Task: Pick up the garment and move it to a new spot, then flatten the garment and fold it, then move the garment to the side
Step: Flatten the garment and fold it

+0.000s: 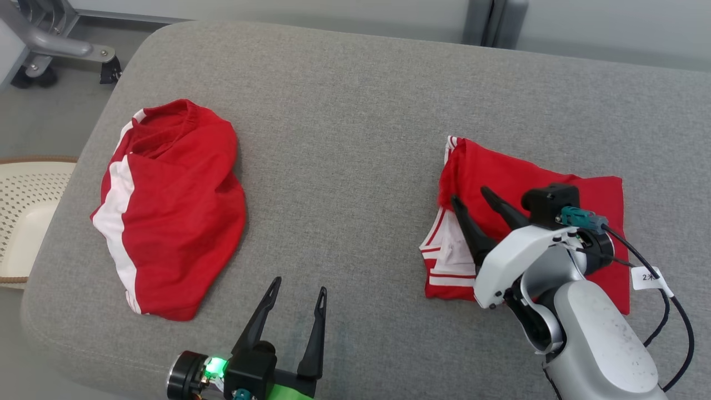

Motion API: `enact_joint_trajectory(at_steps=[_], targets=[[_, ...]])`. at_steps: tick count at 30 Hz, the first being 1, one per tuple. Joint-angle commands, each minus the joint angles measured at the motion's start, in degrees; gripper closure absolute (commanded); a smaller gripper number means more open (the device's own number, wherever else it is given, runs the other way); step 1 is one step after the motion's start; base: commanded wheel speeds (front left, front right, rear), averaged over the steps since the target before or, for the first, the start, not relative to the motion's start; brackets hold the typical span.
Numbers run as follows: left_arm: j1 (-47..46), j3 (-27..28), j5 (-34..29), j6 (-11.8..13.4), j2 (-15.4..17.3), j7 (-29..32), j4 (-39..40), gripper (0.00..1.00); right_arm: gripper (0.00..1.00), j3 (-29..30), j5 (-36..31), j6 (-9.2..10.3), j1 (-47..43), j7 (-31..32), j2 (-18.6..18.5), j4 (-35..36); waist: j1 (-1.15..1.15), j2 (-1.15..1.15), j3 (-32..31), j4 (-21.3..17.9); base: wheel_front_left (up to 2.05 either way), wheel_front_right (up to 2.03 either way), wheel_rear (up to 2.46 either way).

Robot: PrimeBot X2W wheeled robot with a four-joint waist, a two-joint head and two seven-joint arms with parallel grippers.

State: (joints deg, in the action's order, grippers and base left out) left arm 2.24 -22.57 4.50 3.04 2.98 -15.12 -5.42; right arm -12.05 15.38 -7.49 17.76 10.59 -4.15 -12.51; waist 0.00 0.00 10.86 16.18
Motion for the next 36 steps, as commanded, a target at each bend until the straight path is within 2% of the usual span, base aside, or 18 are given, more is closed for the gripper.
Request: enact_joint_trajectory(at_steps=[1,6,11,19,24,36], targets=[[-0.9,0.1,0.2,0.3,0.0,0.0,0.0,0.00,0.00,-0.4,1.4,0.00,0.8,-1.2,0.4,0.2,0.00,0.00,0.0,-0.4,0.00,0.00,0.00],[-0.3,1.0,0.2,0.4,-0.1,0.0,0.0,0.00,0.00,0.8,3.6,0.00,1.3,-5.6,0.5,2.9,0.00,0.00,-1.0,-3.1,0.00,0.00,0.00],[0.4,2.7,0.5,0.8,0.0,0.0,0.3,0.00,0.00,3.5,3.9,0.00,-0.3,-11.0,-1.7,3.7,0.00,0.00,-2.4,-6.7,0.00,0.00,0.00],[1.6,6.7,1.3,0.1,0.3,0.0,1.1,0.00,0.00,3.1,5.1,-0.01,-4.4,-24.0,-7.2,-4.4,0.00,0.00,-5.2,-12.0,0.00,0.00,0.00],[3.2,7.9,1.6,-0.5,0.3,0.0,0.6,0.00,0.00,2.2,4.3,0.01,-6.5,-25.8,-8.2,-8.0,0.00,0.00,-7.3,-13.6,0.00,0.00,0.00],[7.0,9.4,1.5,-1.4,0.1,0.0,0.1,0.00,0.00,3.6,1.5,0.00,-16.7,-25.8,-6.8,-1.2,0.00,0.00,-11.5,-12.7,0.00,0.00,0.00]])
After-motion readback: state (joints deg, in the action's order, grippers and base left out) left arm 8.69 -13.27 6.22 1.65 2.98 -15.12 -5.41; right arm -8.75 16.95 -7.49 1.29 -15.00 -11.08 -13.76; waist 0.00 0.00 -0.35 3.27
